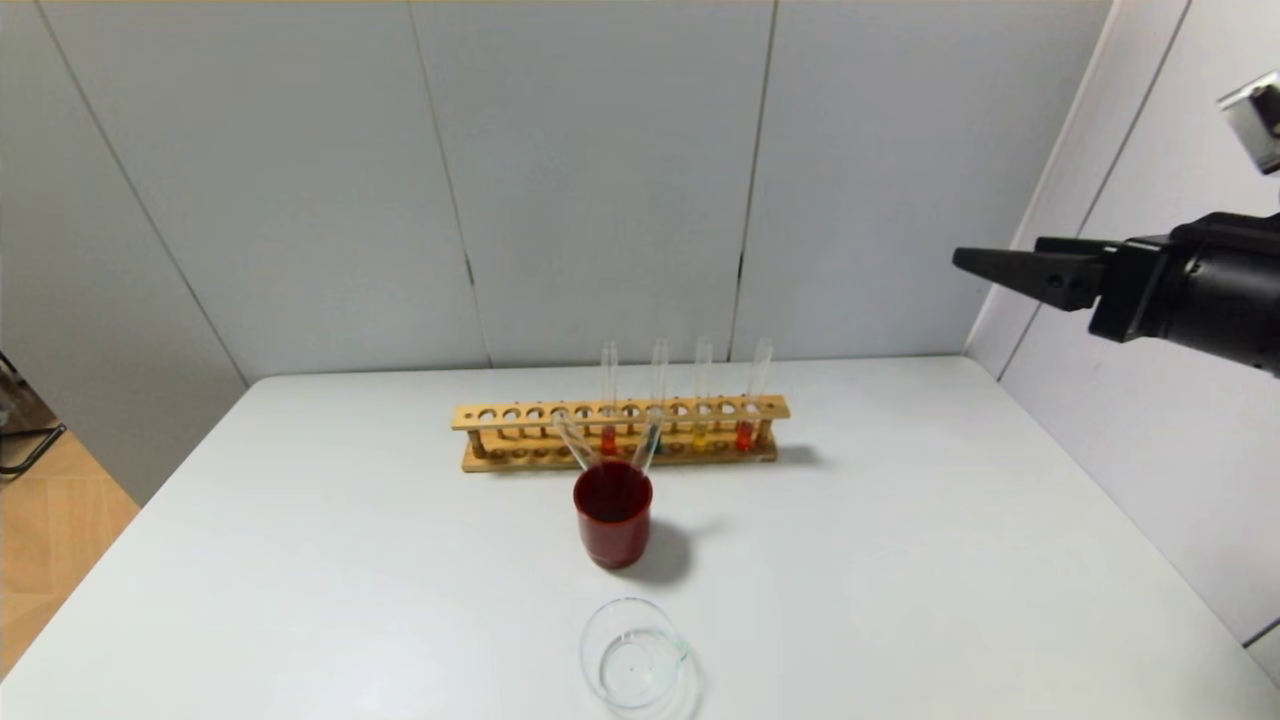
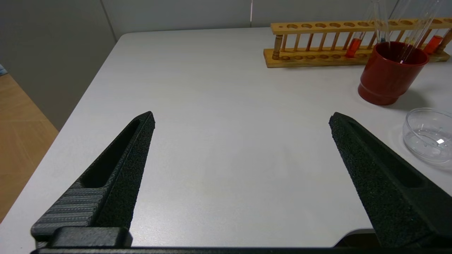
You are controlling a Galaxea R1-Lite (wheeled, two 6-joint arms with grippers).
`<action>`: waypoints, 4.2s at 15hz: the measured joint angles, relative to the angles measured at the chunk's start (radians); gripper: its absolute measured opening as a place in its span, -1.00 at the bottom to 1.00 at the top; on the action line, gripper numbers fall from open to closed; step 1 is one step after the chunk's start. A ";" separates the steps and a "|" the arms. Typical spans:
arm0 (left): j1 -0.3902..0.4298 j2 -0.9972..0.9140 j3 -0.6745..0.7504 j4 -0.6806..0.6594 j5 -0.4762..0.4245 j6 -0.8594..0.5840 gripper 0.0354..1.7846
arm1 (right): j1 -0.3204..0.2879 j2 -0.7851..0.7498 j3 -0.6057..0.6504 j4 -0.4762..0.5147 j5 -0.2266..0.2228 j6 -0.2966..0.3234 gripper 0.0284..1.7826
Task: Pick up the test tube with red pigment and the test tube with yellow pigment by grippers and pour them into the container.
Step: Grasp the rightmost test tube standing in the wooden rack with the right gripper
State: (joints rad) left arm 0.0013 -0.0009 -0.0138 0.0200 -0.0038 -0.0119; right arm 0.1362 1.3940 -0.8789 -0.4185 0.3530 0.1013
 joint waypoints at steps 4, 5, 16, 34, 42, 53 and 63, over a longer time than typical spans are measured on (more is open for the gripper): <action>0.000 0.000 0.000 0.000 0.000 0.000 0.96 | -0.010 0.150 0.047 -0.145 0.049 -0.003 0.96; 0.000 0.000 0.000 0.000 0.000 0.000 0.96 | -0.011 0.184 0.068 -0.199 0.056 -0.004 0.96; 0.000 0.000 0.000 0.000 0.000 0.000 0.96 | 0.021 0.471 0.185 -0.449 0.135 -0.084 0.96; 0.000 0.000 0.000 0.000 0.000 0.000 0.96 | 0.096 0.767 -0.085 -0.483 0.152 -0.180 0.96; 0.000 0.000 0.000 0.000 0.000 0.000 0.96 | 0.086 0.884 -0.258 -0.466 0.144 -0.177 0.96; 0.000 0.000 0.000 0.000 0.000 0.000 0.96 | 0.119 0.941 -0.321 -0.466 0.145 -0.178 0.96; 0.000 0.000 0.000 0.000 0.000 0.000 0.96 | 0.137 0.964 -0.333 -0.469 0.138 -0.177 0.14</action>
State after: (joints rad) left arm 0.0013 -0.0009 -0.0138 0.0200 -0.0038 -0.0119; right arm 0.2736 2.3577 -1.2117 -0.8874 0.4911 -0.0760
